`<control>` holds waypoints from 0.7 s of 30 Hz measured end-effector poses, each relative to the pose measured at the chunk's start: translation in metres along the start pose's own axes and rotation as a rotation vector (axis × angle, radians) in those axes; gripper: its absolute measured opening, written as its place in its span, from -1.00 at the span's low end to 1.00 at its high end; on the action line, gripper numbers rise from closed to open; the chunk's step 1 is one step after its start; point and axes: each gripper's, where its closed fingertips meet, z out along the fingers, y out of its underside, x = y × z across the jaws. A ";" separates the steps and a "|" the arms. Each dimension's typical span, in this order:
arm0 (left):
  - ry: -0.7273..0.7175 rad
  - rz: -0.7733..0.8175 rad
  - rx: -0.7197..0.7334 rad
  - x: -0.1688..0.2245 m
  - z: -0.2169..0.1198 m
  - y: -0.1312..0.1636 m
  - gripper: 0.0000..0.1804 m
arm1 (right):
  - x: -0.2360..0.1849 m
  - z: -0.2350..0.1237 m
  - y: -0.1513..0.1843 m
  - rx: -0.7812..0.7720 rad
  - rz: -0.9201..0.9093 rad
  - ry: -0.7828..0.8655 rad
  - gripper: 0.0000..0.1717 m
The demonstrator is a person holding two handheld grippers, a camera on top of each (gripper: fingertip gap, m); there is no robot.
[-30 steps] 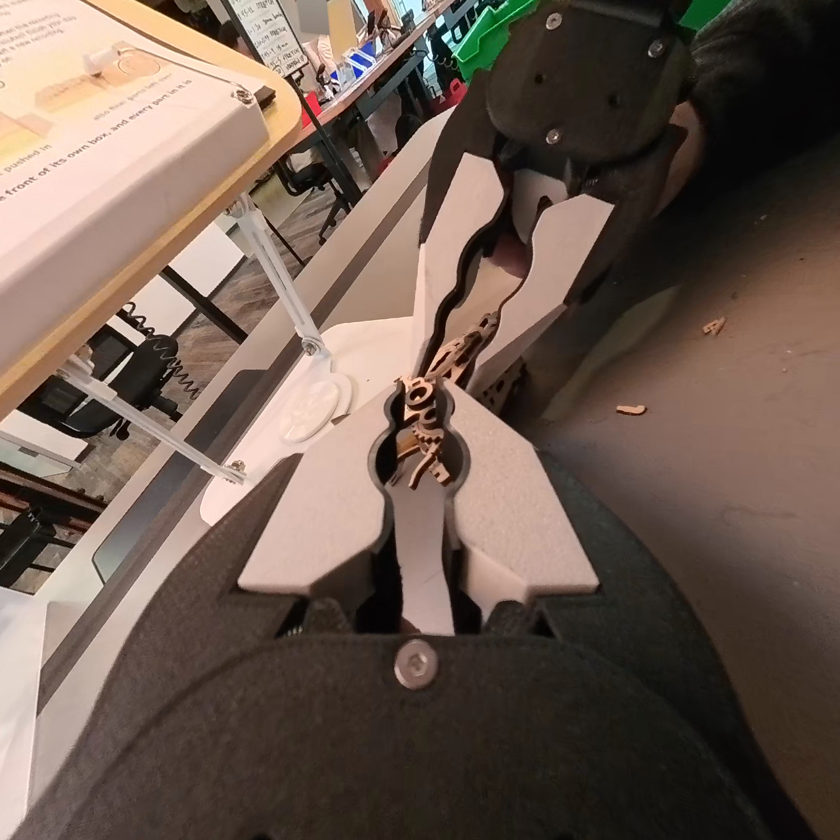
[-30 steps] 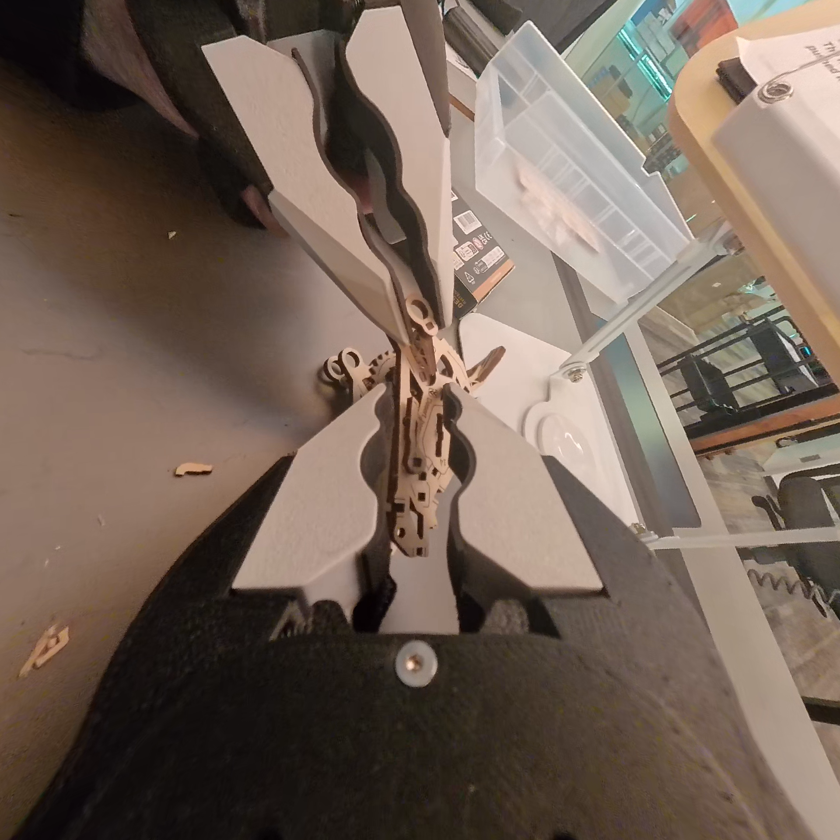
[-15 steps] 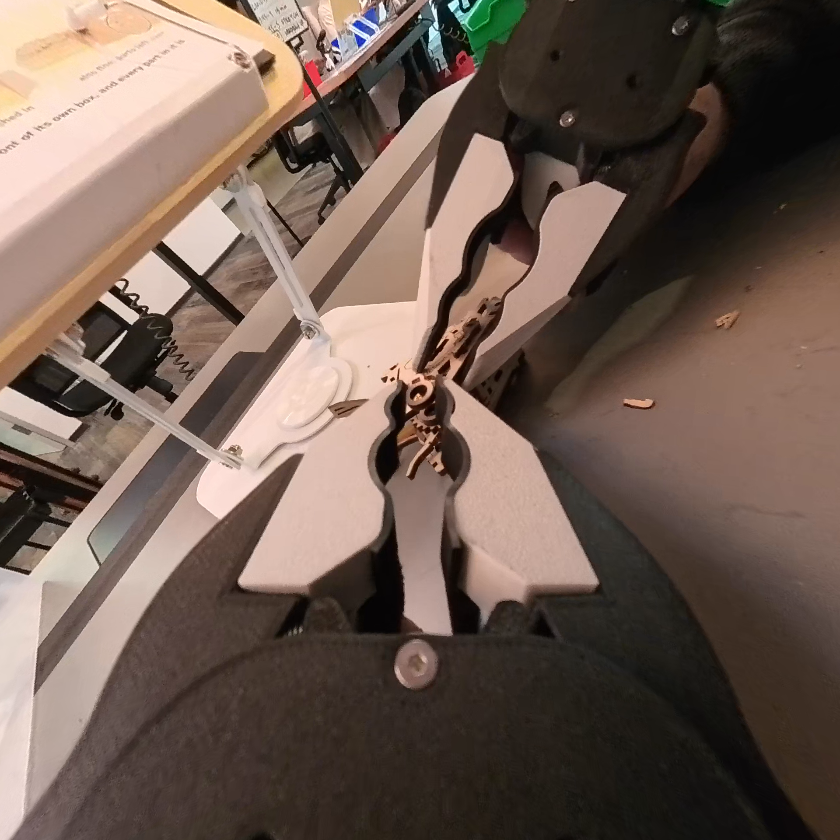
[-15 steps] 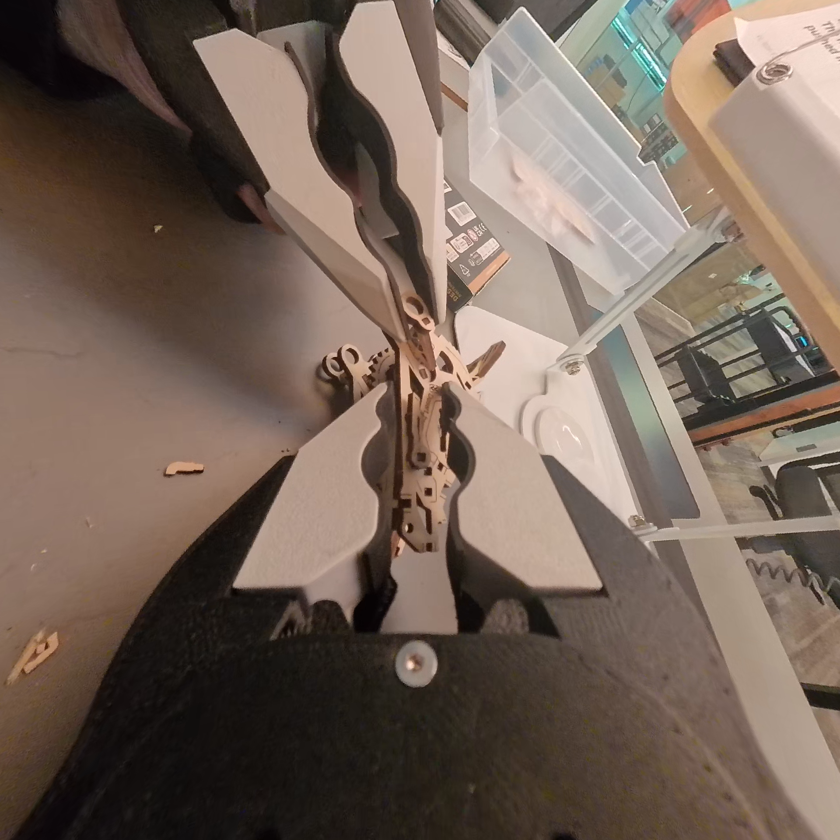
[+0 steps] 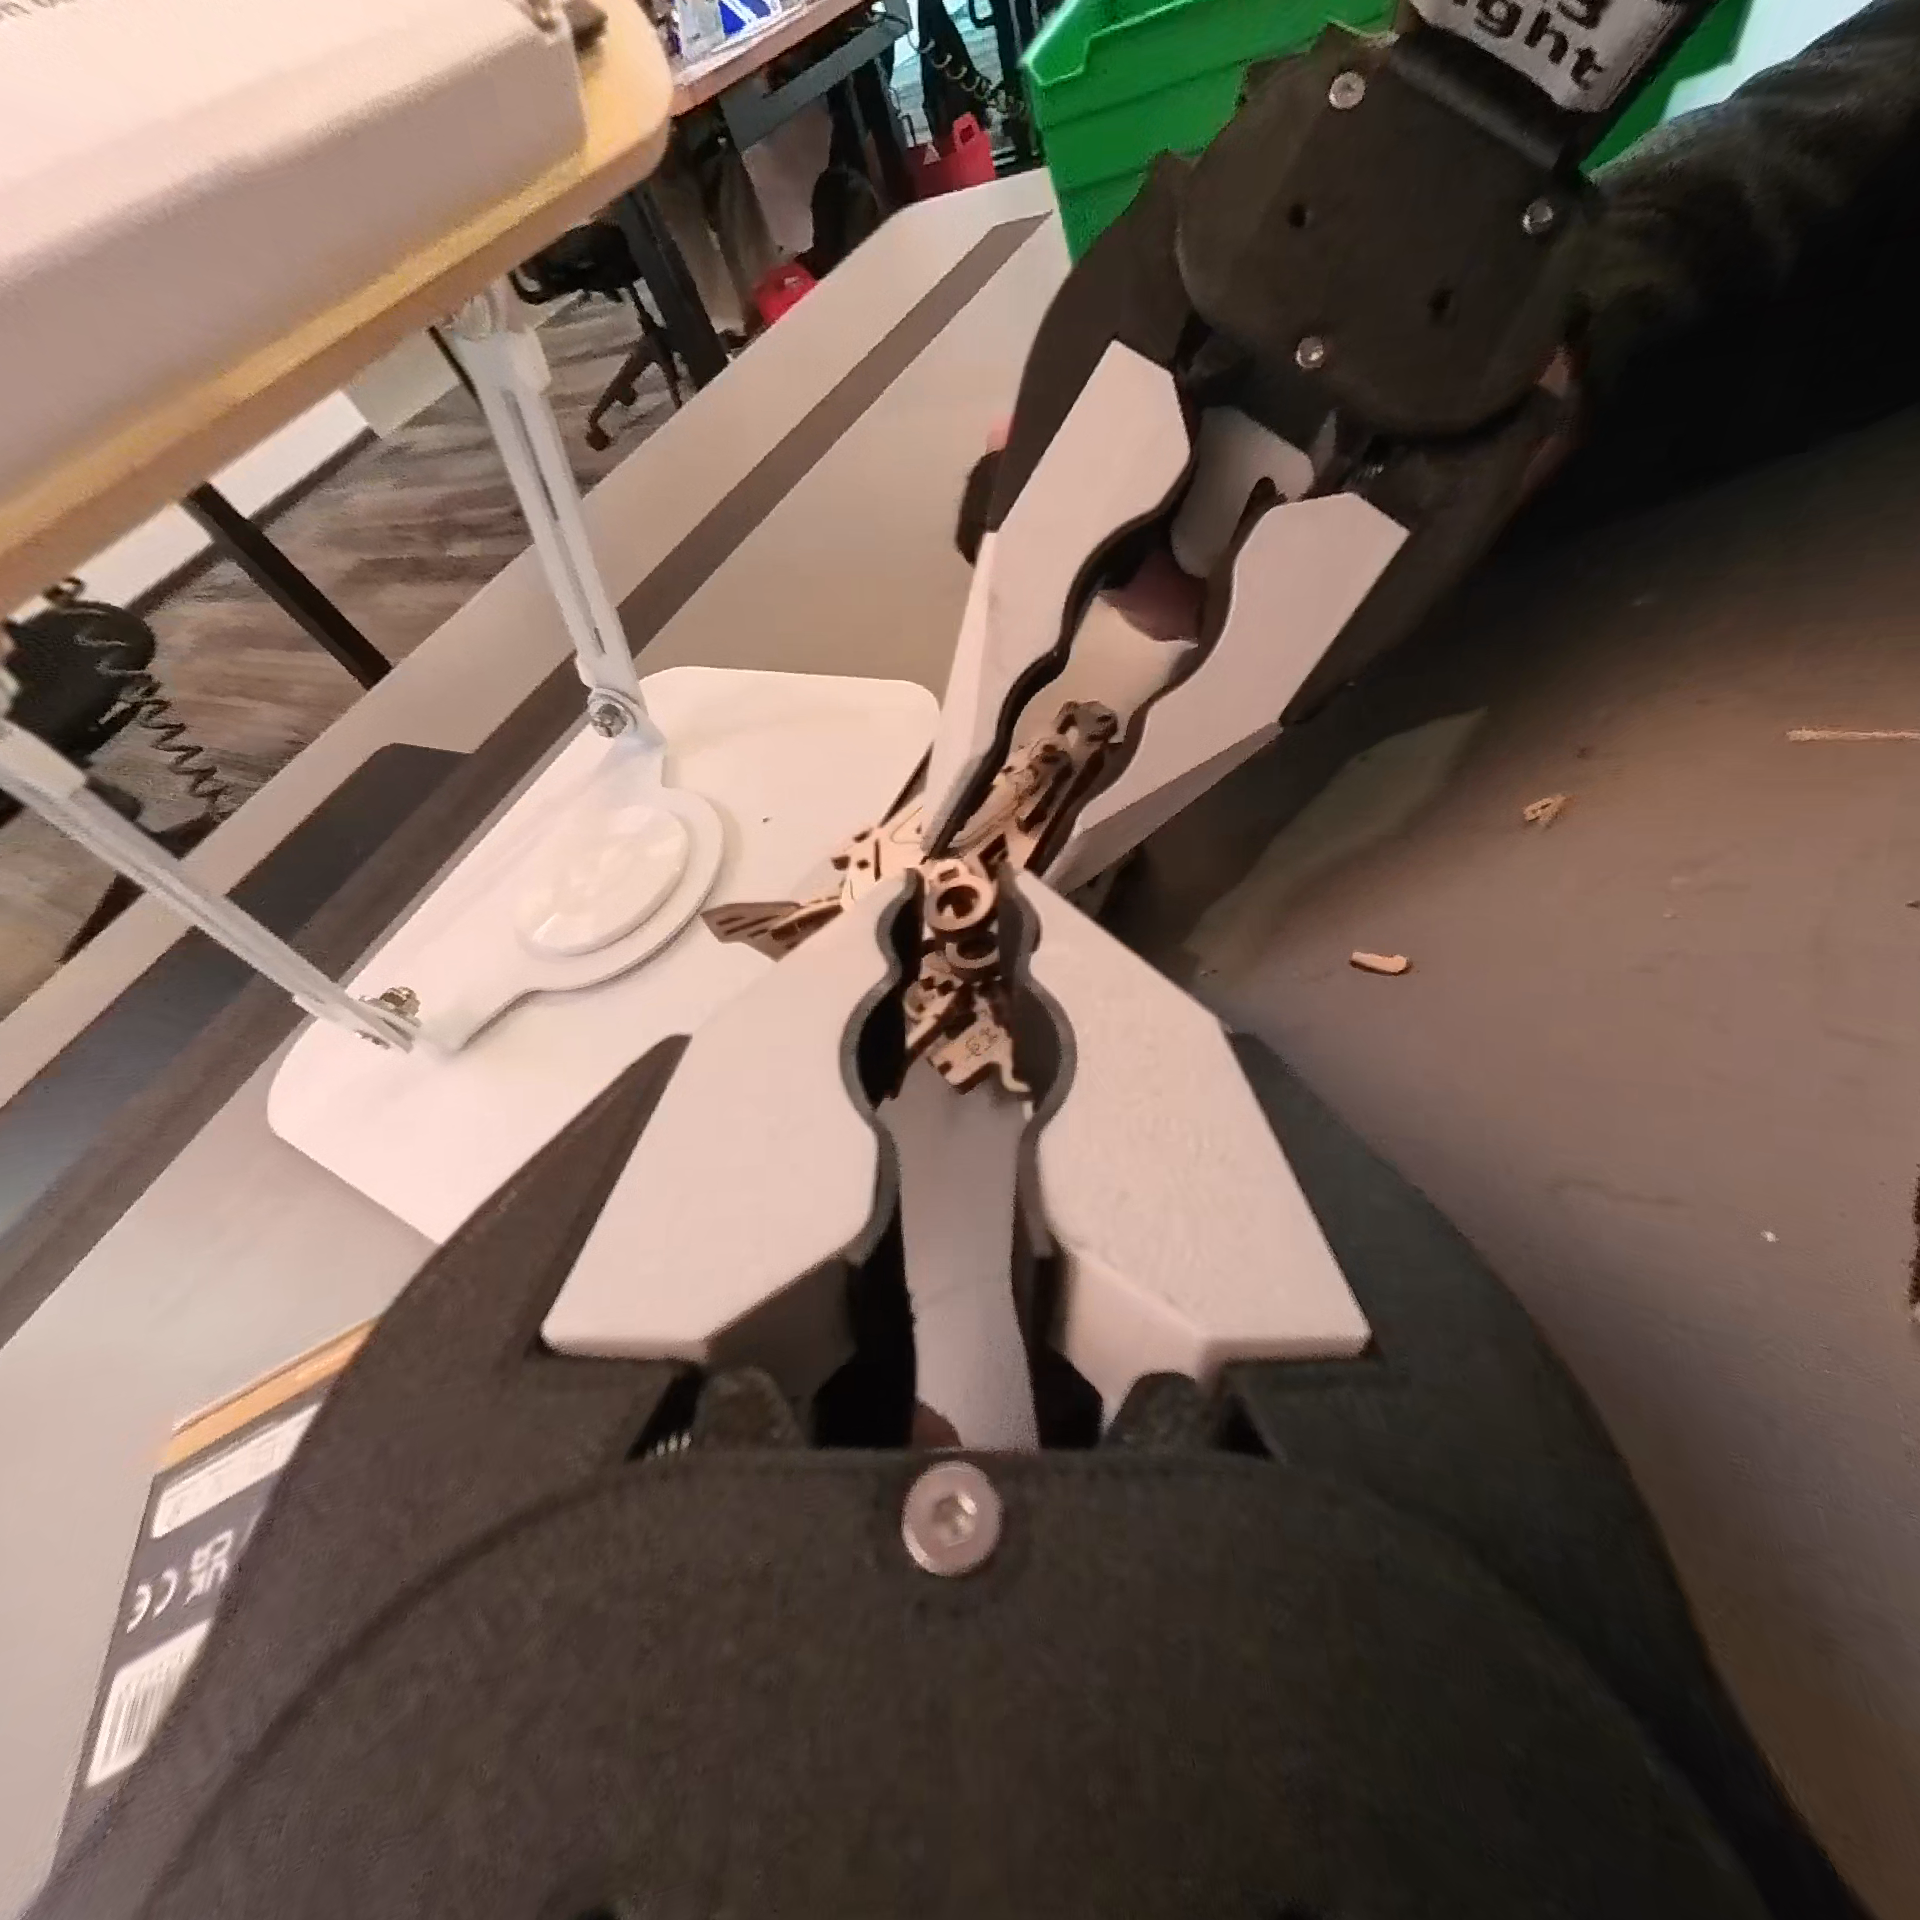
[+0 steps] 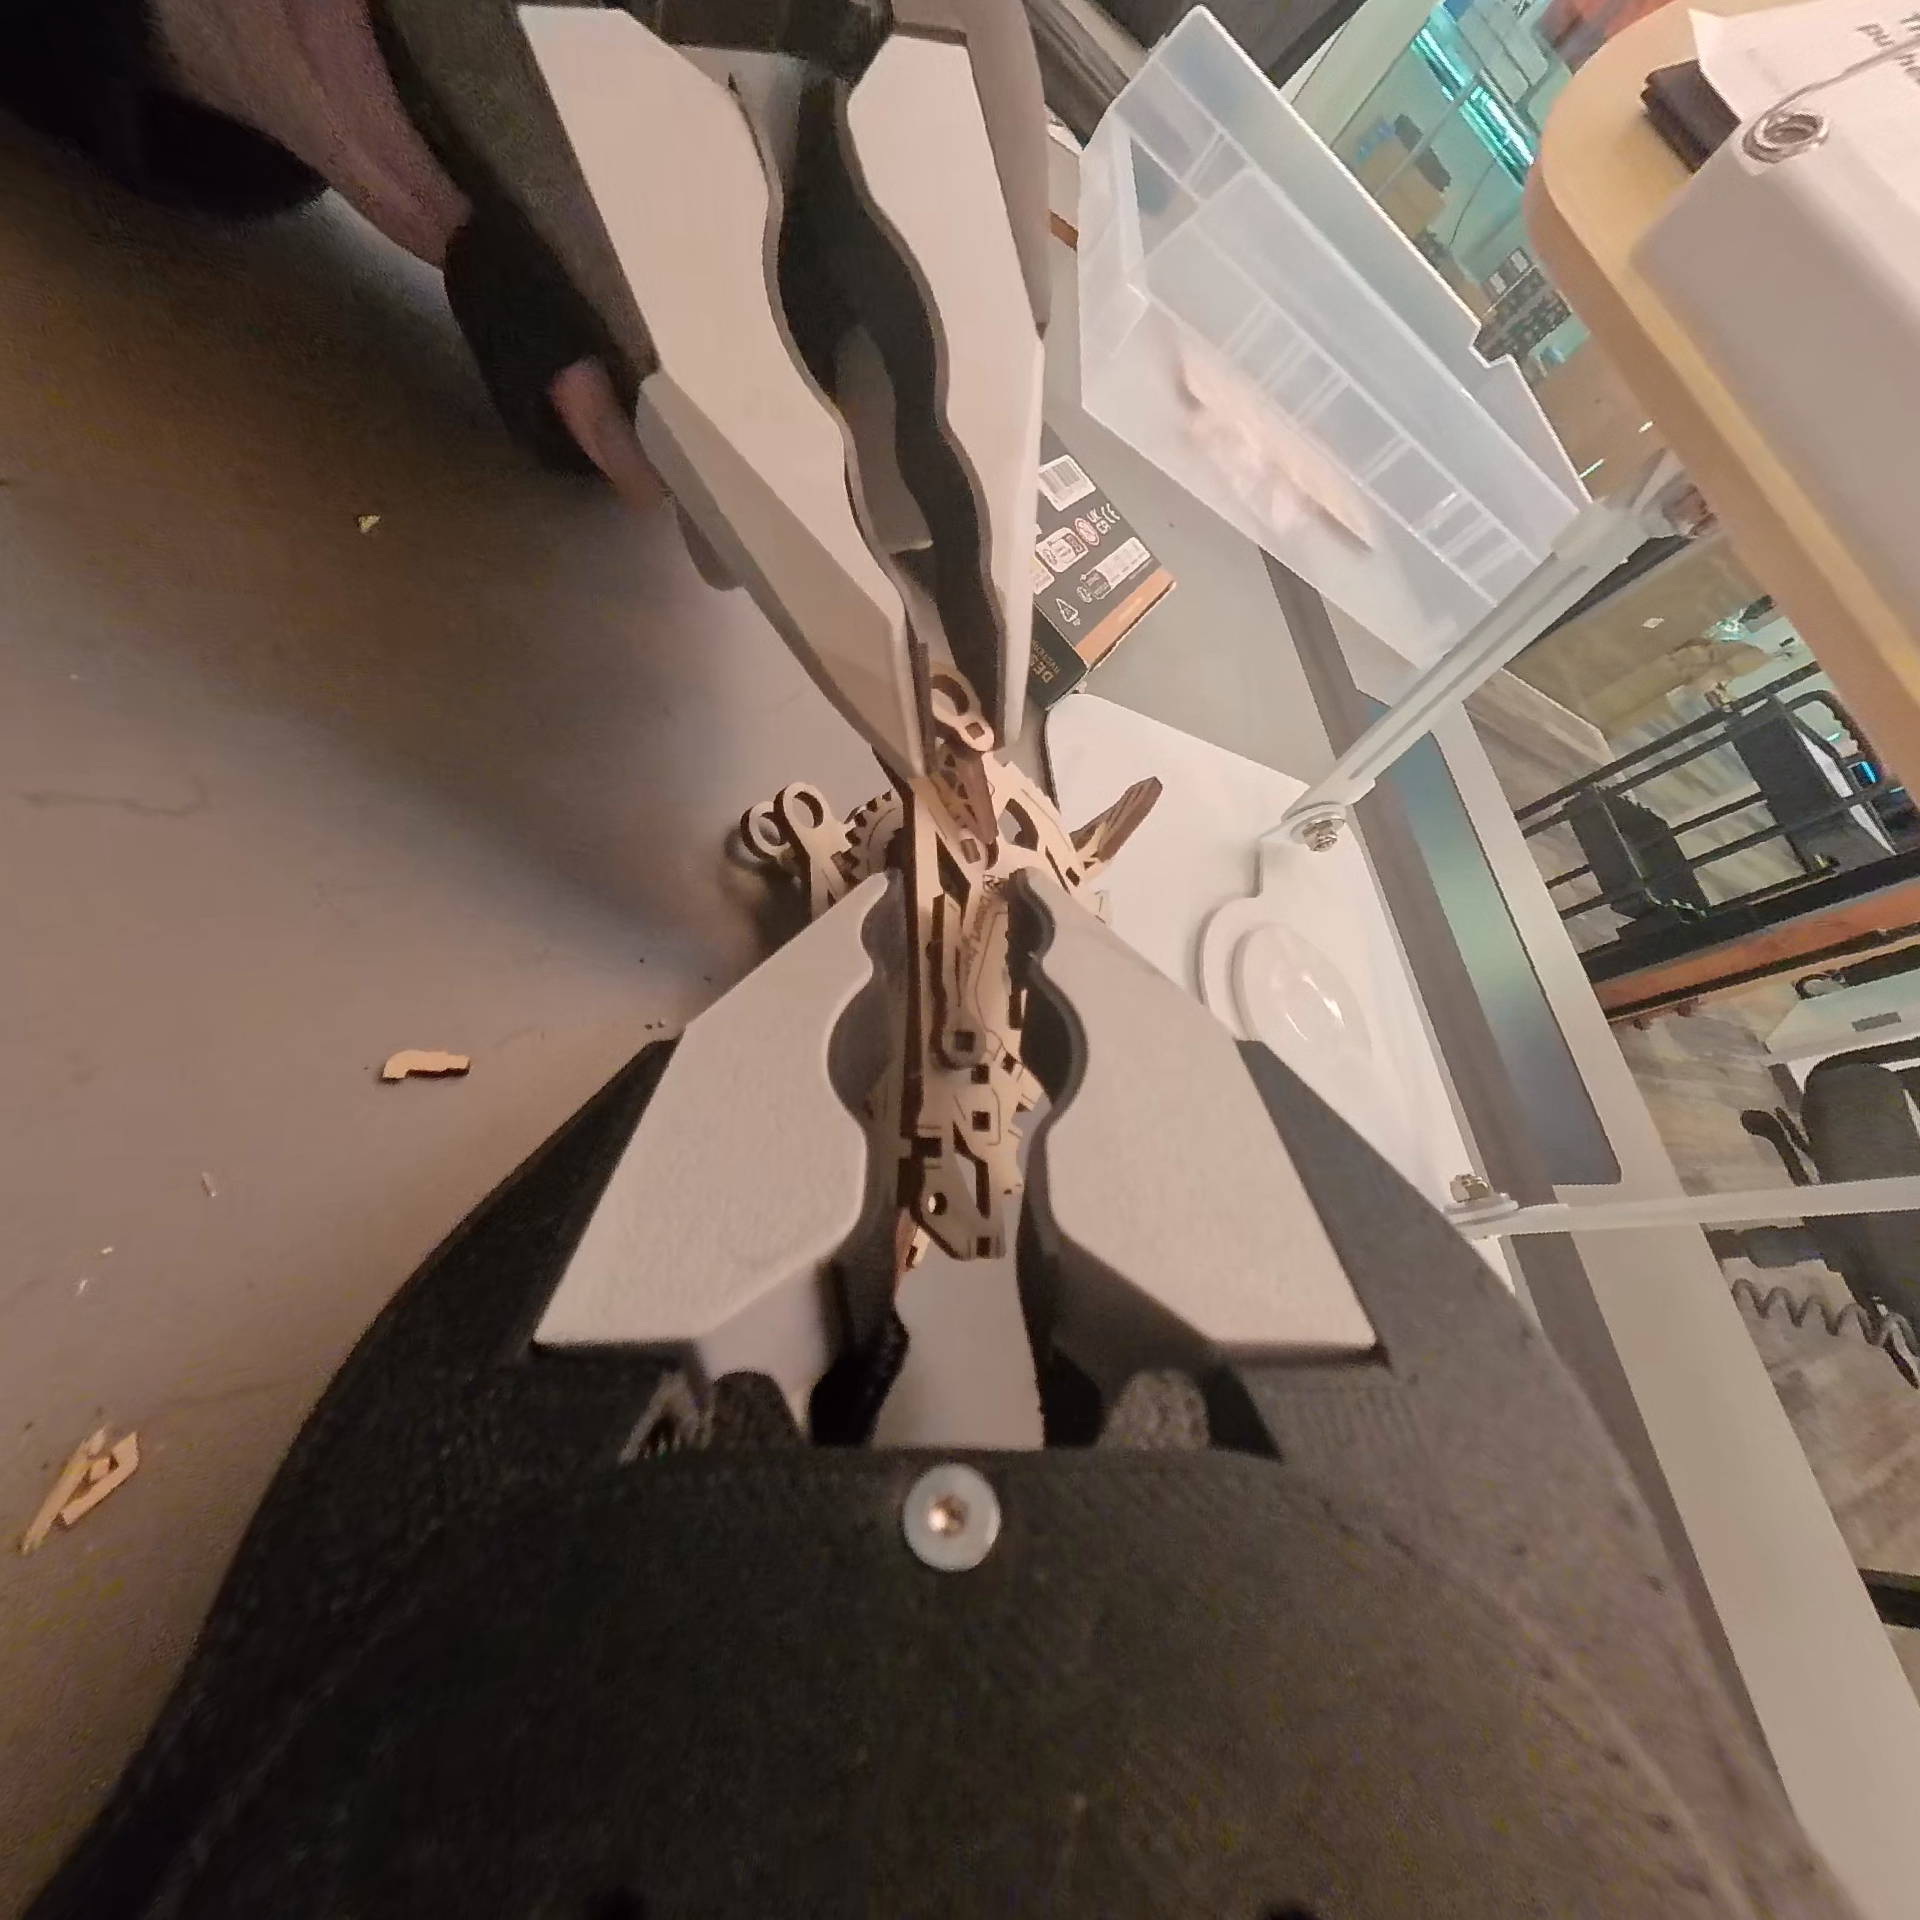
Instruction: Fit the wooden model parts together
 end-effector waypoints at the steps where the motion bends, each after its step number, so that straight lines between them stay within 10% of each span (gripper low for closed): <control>1: 0.008 0.001 0.006 0.000 0.000 -0.001 -0.86 | 0.000 0.000 0.000 0.000 -0.005 0.001 -0.81; 14: 0.130 -0.031 -0.039 0.005 0.012 0.004 -0.87 | 0.000 -0.002 -0.001 0.020 0.033 -0.017 -0.81; 21: 0.134 -0.052 -0.039 0.004 0.012 0.004 -0.87 | 0.017 -0.006 0.006 0.051 0.429 -0.245 -0.38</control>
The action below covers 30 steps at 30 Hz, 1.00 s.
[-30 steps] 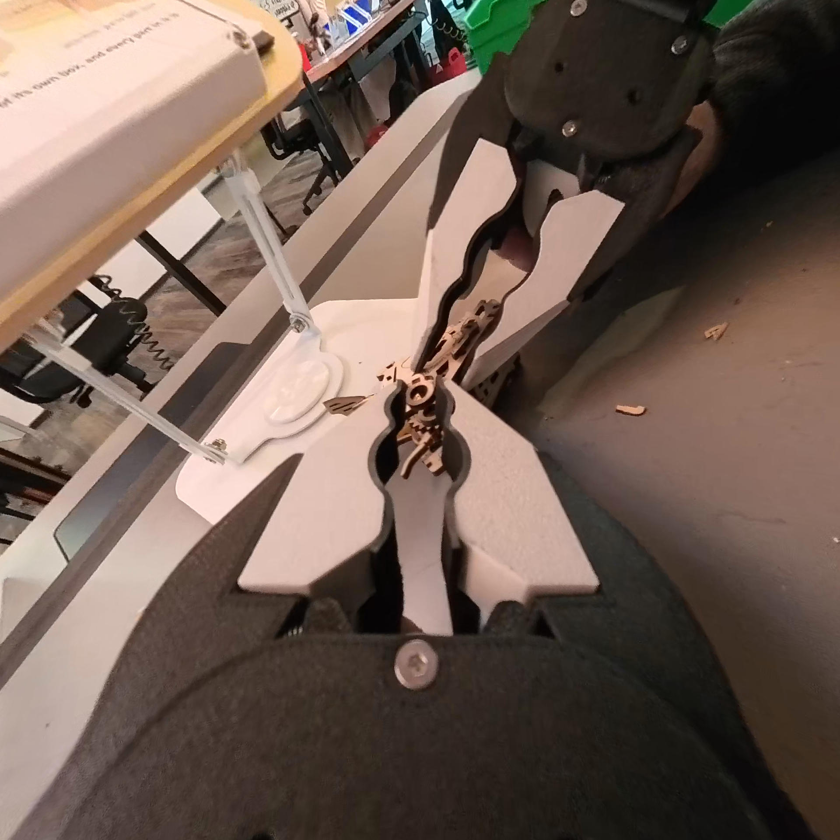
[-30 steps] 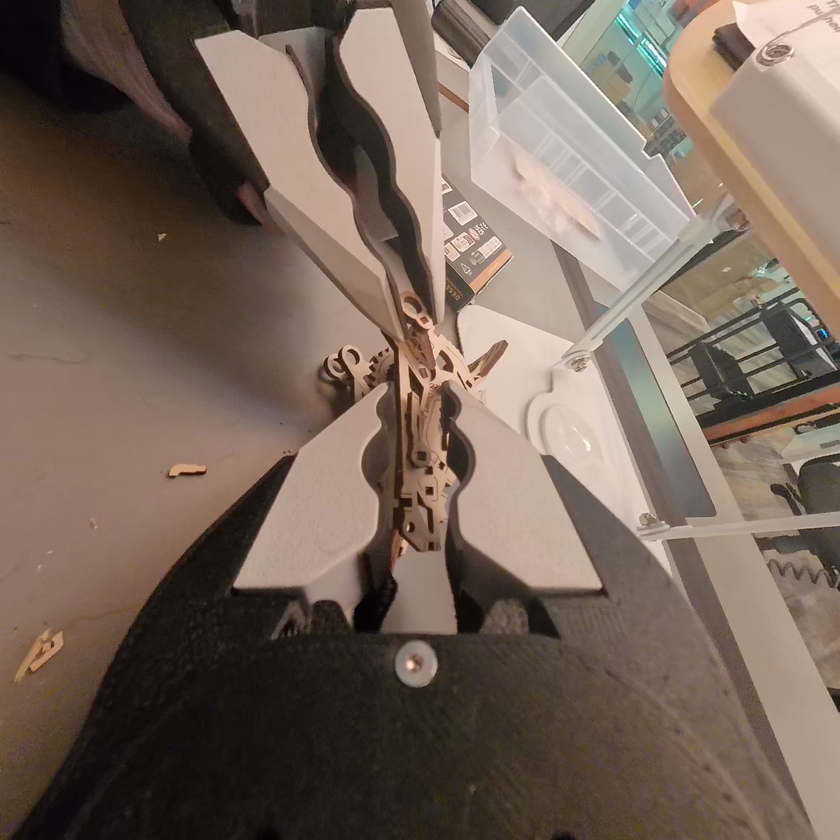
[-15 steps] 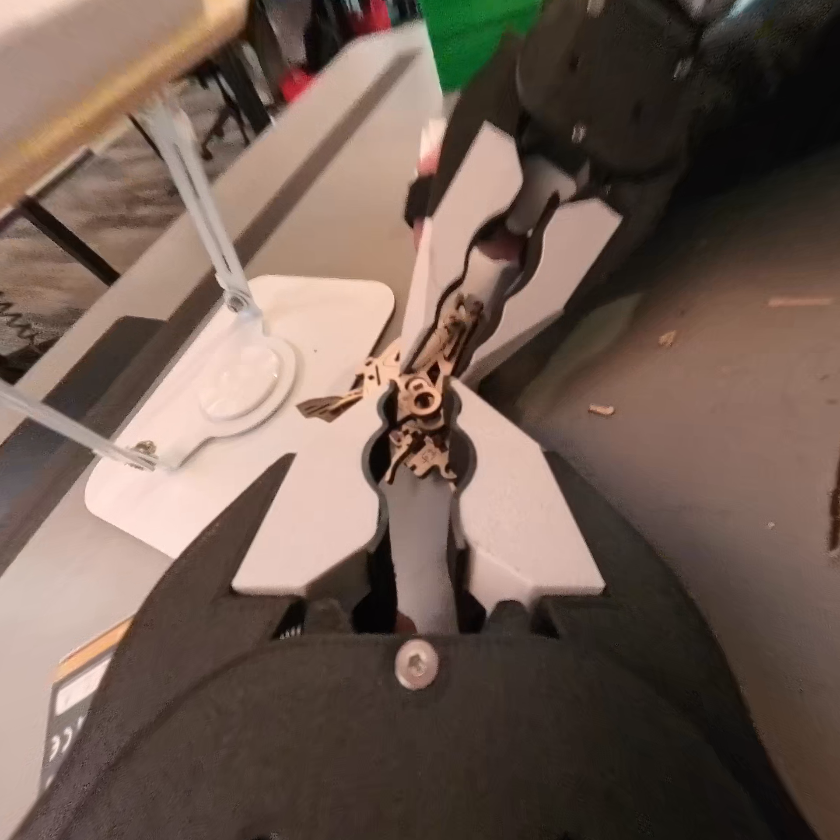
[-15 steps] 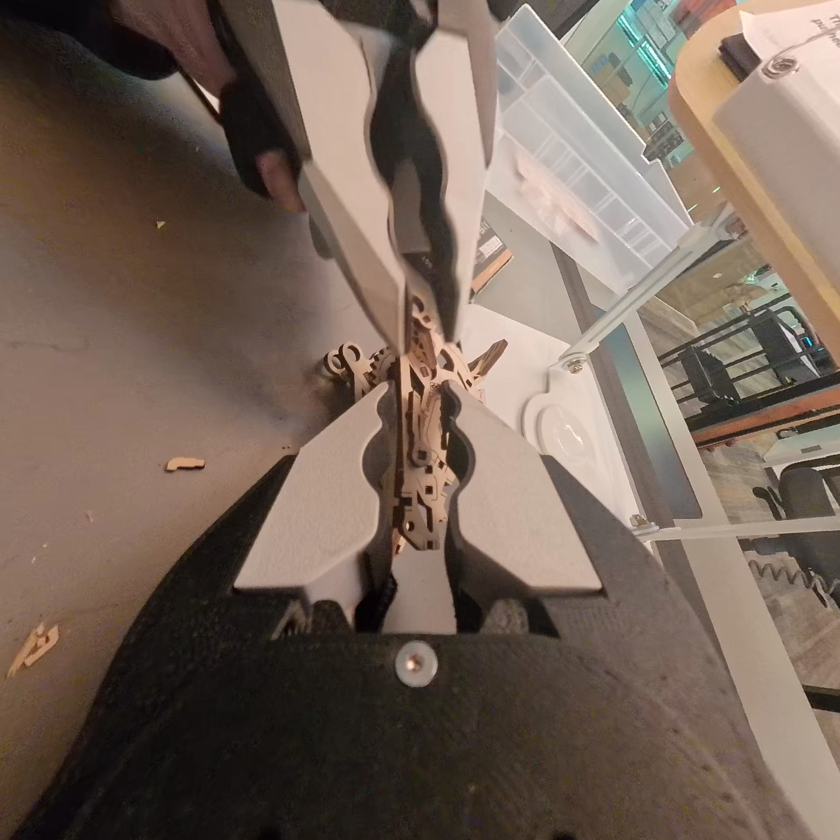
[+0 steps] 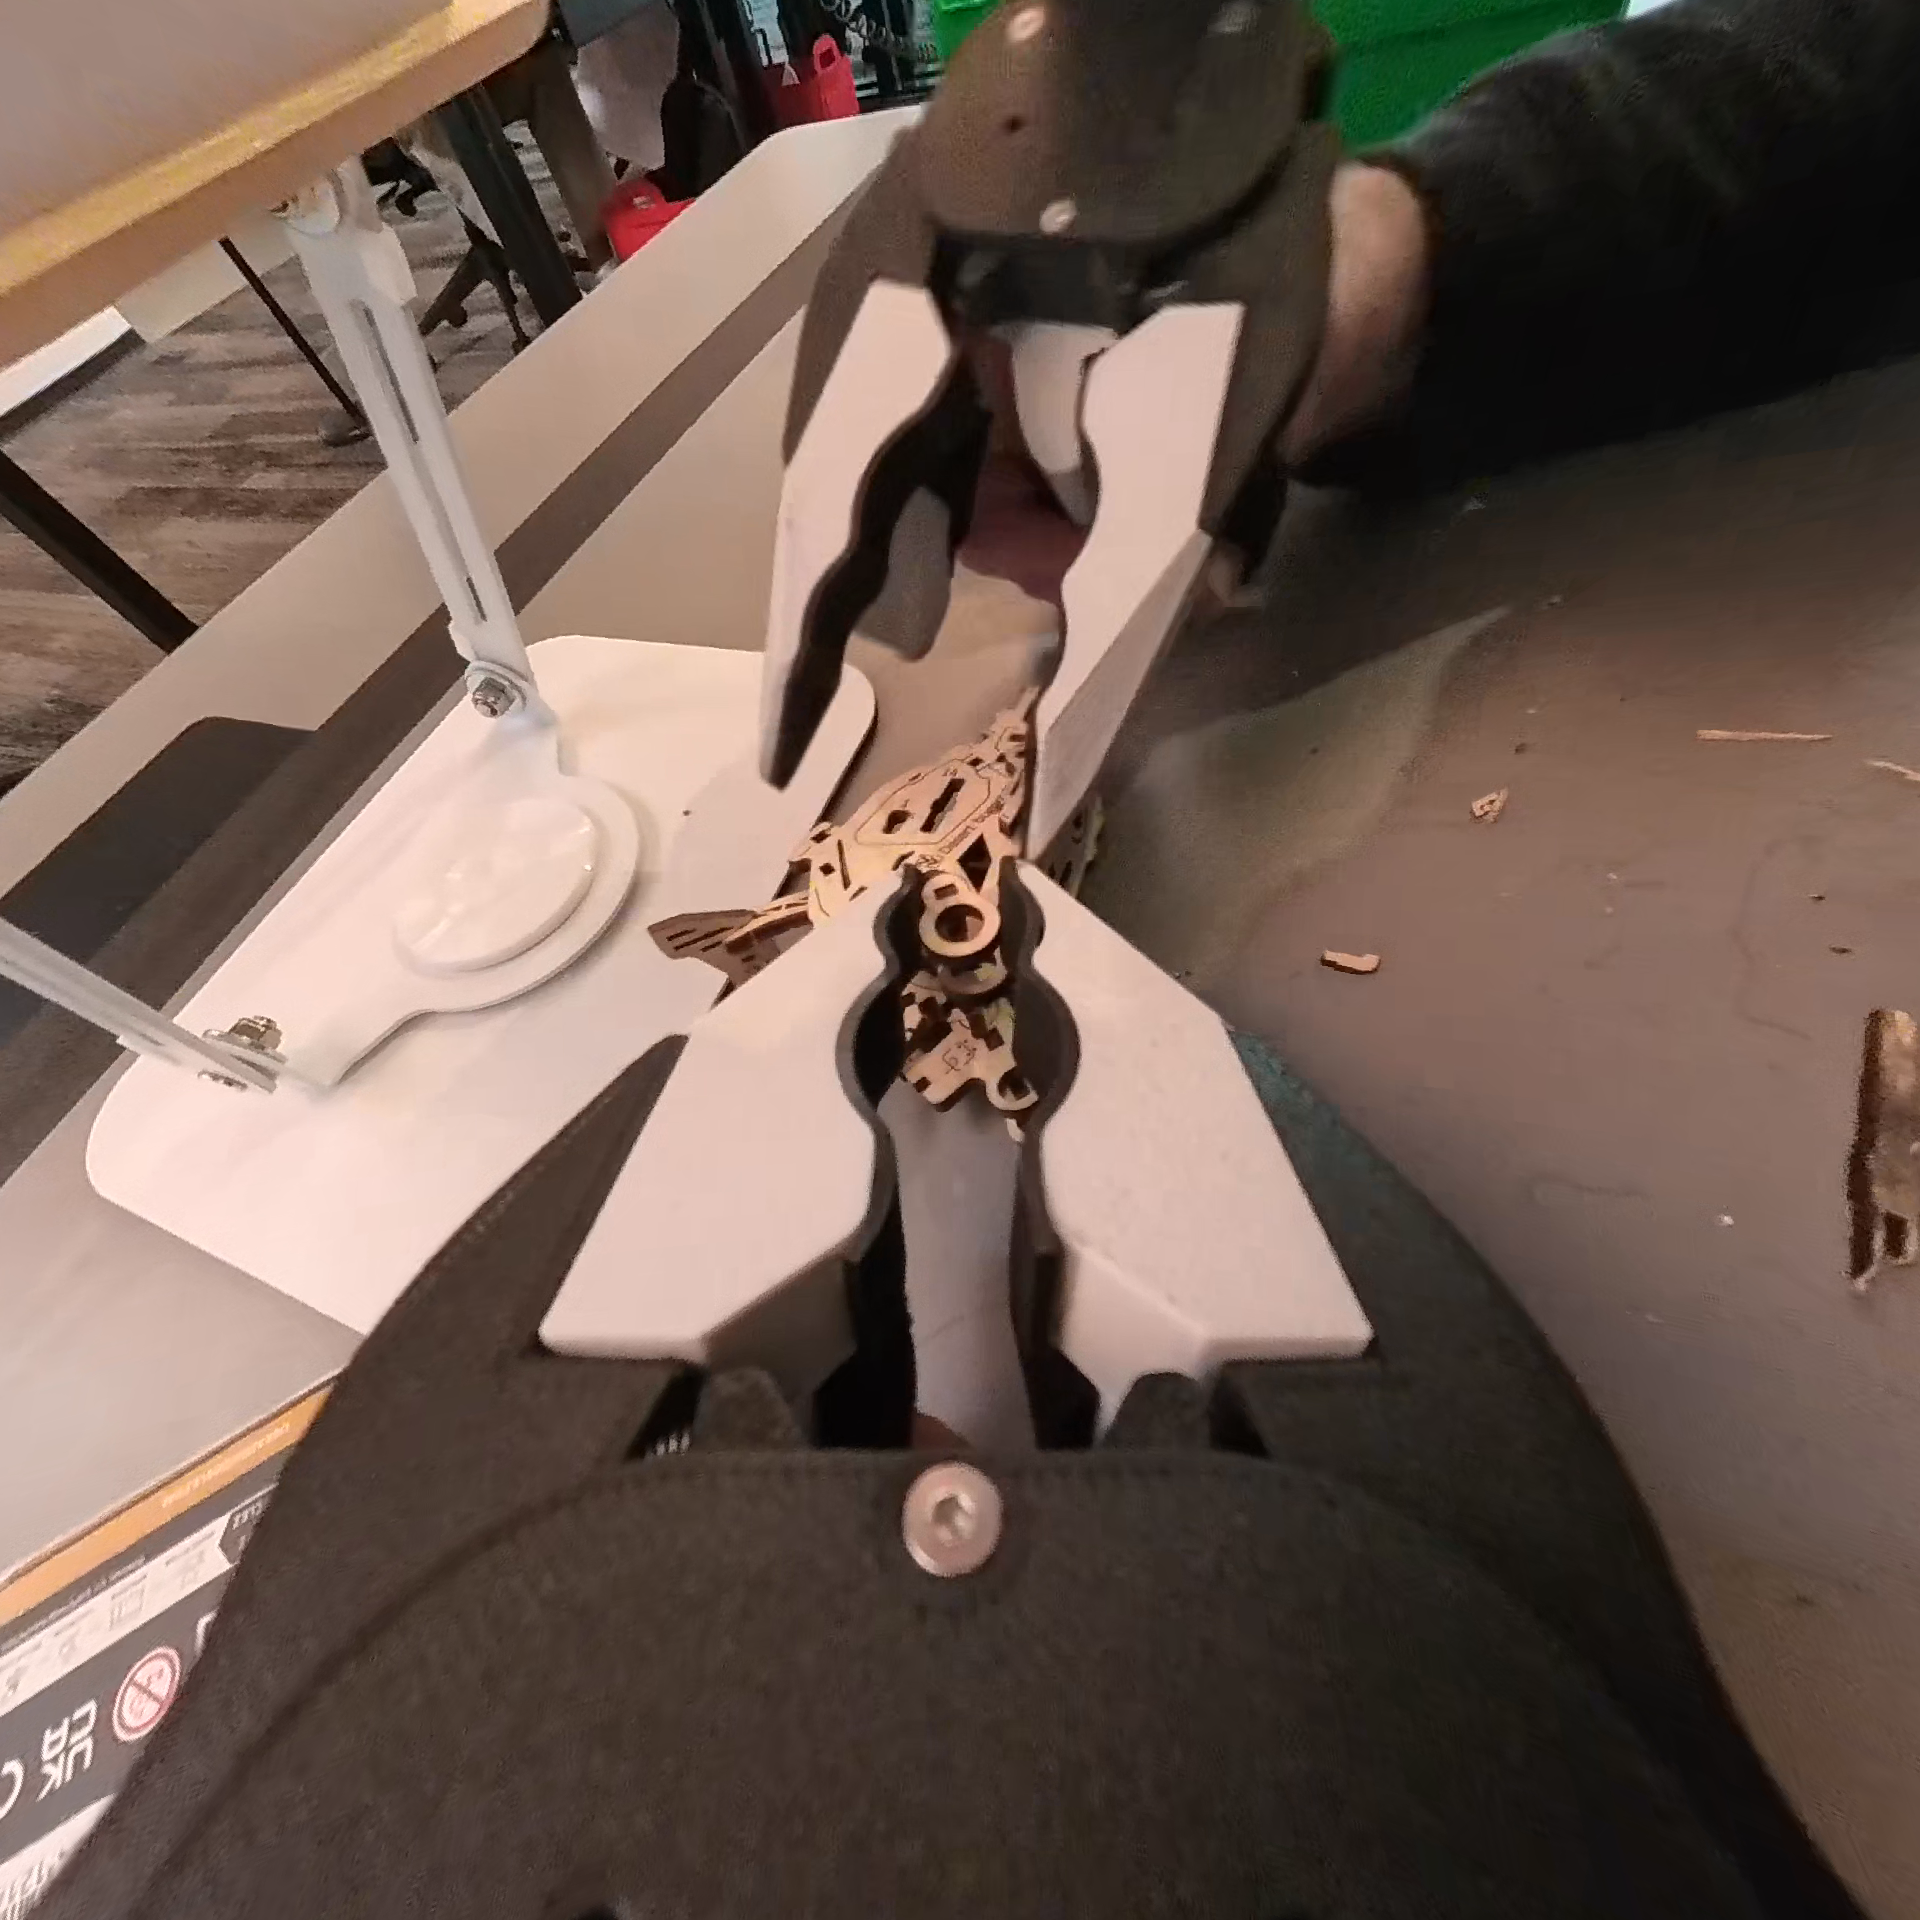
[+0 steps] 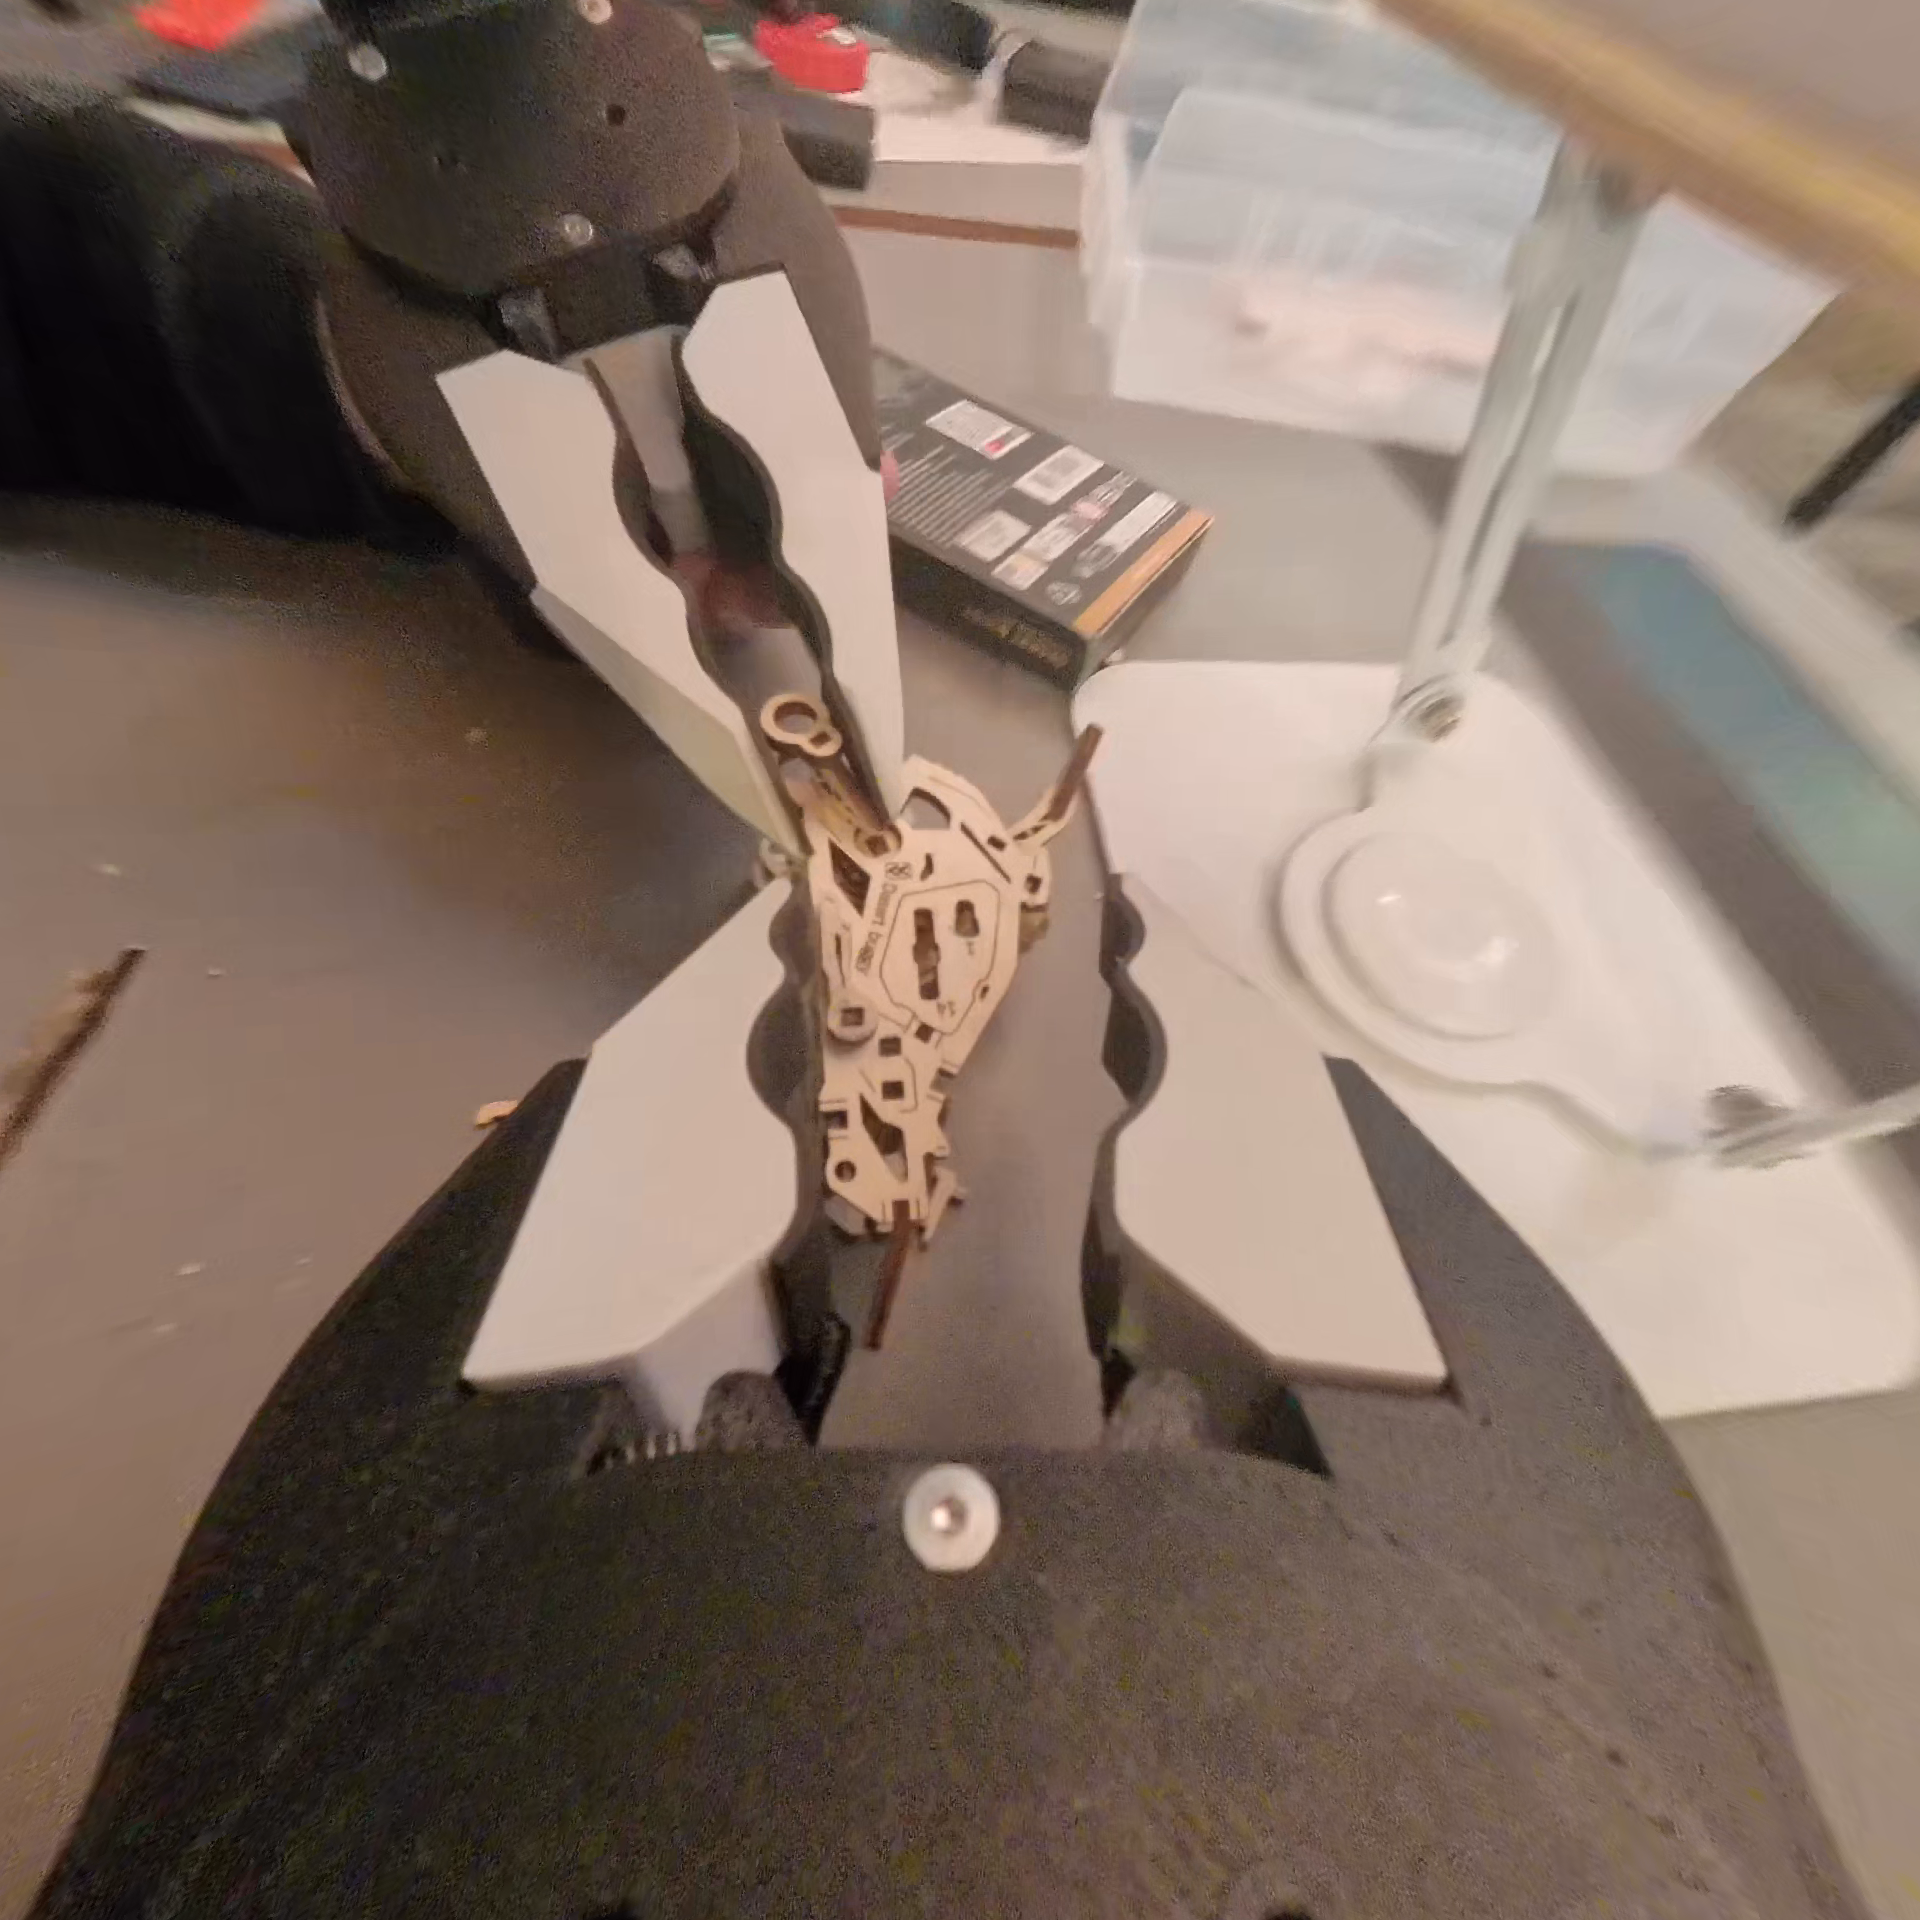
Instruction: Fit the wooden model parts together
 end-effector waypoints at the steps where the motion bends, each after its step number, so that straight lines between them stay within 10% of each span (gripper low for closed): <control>1: 0.002 -0.003 0.000 0.000 0.000 0.000 -0.86 | 0.002 0.001 0.002 -0.017 0.050 -0.038 -0.34; 7: 0.012 -0.024 -0.003 0.000 0.000 0.000 -0.87 | -0.008 0.015 0.009 -0.083 0.246 -0.293 -0.31; 30: 0.014 -0.037 -0.008 0.000 0.000 0.001 -0.87 | 0.000 0.008 0.000 -0.008 0.334 -0.307 -0.45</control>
